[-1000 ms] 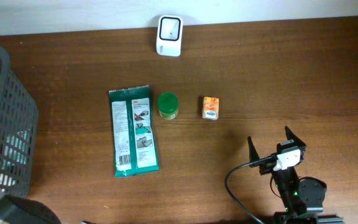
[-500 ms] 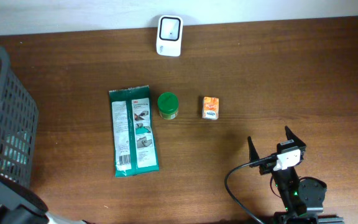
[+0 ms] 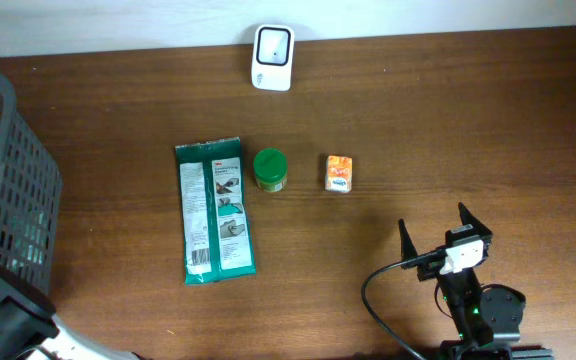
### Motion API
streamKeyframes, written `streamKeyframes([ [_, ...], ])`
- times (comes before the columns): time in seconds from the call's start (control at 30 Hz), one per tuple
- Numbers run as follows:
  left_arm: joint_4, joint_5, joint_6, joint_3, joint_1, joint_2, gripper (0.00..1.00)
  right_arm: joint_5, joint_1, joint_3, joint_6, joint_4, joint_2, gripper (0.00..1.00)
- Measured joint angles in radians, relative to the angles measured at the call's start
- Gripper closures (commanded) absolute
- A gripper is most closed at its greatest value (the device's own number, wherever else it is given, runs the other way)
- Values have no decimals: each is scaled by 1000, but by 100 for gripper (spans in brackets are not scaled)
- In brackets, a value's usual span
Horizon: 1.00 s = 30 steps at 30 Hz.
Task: Scan the item barcode
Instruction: 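Reach the left gripper into the basket and grasp the white tube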
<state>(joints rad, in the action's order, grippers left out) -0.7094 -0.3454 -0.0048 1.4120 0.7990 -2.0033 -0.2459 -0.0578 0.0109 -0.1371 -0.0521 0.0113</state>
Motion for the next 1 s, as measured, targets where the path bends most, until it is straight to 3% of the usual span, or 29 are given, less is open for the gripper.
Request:
streamKeyframes([
  [0.03, 2, -5, 8, 0, 0, 0, 100, 0, 0, 0, 0, 0, 0, 2],
  [0.5, -43, -5, 8, 8, 1, 53, 100, 0, 0, 0, 0, 0, 0, 2],
  [0.7, -23, 32, 8, 5, 1, 279, 100, 0, 0, 0, 0, 0, 0, 2],
  [1.0, 85, 224, -27, 5, -35, 606, 100, 0, 0, 0, 0, 0, 0, 2],
])
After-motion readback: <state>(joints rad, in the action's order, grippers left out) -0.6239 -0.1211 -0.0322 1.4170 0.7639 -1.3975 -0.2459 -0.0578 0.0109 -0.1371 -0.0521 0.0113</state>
